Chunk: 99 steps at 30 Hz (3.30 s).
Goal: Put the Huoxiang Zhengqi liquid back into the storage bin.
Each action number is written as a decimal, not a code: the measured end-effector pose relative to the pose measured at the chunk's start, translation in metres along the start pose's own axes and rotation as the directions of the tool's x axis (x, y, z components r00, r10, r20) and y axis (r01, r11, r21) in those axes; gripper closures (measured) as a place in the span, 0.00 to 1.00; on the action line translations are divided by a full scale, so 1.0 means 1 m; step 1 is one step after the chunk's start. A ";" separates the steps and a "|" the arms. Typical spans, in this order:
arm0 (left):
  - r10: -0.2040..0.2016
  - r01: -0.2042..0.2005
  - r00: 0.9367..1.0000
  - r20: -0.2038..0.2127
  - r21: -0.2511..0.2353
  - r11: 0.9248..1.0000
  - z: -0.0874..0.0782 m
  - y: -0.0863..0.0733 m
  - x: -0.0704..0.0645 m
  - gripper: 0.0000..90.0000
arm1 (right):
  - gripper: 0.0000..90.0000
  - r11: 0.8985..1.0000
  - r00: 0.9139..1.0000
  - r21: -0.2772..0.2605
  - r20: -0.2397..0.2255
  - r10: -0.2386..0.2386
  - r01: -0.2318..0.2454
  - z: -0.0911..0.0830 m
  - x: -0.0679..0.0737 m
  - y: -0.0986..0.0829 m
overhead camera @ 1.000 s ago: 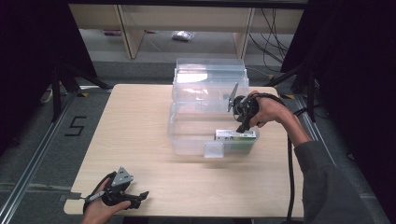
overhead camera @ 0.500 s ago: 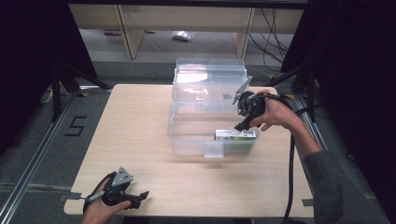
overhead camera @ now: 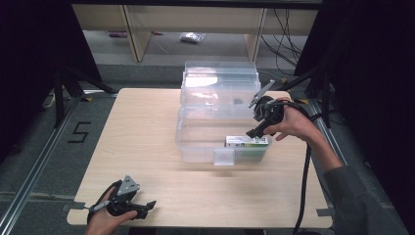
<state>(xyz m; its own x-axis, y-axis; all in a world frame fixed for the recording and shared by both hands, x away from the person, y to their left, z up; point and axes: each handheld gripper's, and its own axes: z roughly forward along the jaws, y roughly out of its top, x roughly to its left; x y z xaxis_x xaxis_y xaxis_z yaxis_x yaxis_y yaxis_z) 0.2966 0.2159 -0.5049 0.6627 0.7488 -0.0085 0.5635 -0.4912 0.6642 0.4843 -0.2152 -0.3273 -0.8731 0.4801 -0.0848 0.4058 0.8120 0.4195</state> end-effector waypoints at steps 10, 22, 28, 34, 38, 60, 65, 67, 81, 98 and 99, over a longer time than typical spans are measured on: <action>0.001 -0.001 1.000 0.001 0.000 1.000 0.000 0.000 0.000 0.17 | 0.30 0.998 0.999 -0.032 0.007 0.048 -0.048 -0.001 0.006 -0.005; 0.000 0.000 1.000 0.001 0.001 1.000 0.000 0.000 0.000 0.17 | 0.28 0.991 0.995 -0.092 0.005 0.099 -0.098 0.000 0.015 -0.021; -0.001 0.001 1.000 0.000 0.000 1.000 0.000 0.000 0.000 0.17 | 0.27 0.984 0.991 -0.116 -0.001 0.135 -0.135 0.001 0.022 -0.030; -0.001 0.001 1.000 0.000 0.000 1.000 0.000 0.000 0.000 0.17 | 0.26 0.979 0.987 -0.125 -0.013 0.159 -0.159 0.002 0.030 -0.037; -0.001 0.001 1.000 -0.001 0.000 1.000 0.000 0.000 0.000 0.17 | 0.23 0.976 0.988 -0.155 -0.011 0.157 -0.156 0.004 0.036 -0.040; 0.000 0.000 1.000 -0.001 0.000 1.000 0.000 0.000 0.000 0.17 | 0.18 0.962 0.987 -0.222 -0.062 0.151 -0.162 0.019 0.062 -0.057; 0.003 -0.003 1.000 0.000 0.003 1.000 0.000 0.000 0.000 0.17 | 0.18 0.958 0.985 -0.230 -0.052 0.166 -0.173 0.019 0.065 -0.062; 0.003 -0.003 1.000 0.000 0.002 1.000 0.000 0.000 0.000 0.17 | 0.18 0.950 0.979 -0.240 -0.061 0.192 -0.201 0.021 0.067 -0.065; 0.001 -0.001 1.000 -0.001 0.002 1.000 0.000 0.000 0.000 0.17 | 0.19 0.938 0.980 -0.283 -0.068 0.188 -0.199 0.033 0.079 -0.078; 0.002 -0.002 1.000 0.000 0.003 1.000 0.000 0.000 0.000 0.17 | 0.19 0.921 0.976 -0.325 -0.081 0.202 -0.218 0.045 0.094 -0.091; 0.001 -0.001 1.000 0.000 0.002 1.000 0.000 0.000 0.000 0.17 | 0.19 0.919 0.975 -0.326 -0.084 0.207 -0.223 0.046 0.096 -0.092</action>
<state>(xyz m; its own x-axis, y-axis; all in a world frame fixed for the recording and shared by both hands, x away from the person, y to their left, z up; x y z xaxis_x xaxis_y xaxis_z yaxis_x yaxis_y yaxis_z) 0.2963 0.2156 -0.5051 0.6634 0.7482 -0.0074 0.5637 -0.4933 0.6625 0.3754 -0.2290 -0.4156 -0.7900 0.6078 0.0801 0.4795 0.5312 0.6985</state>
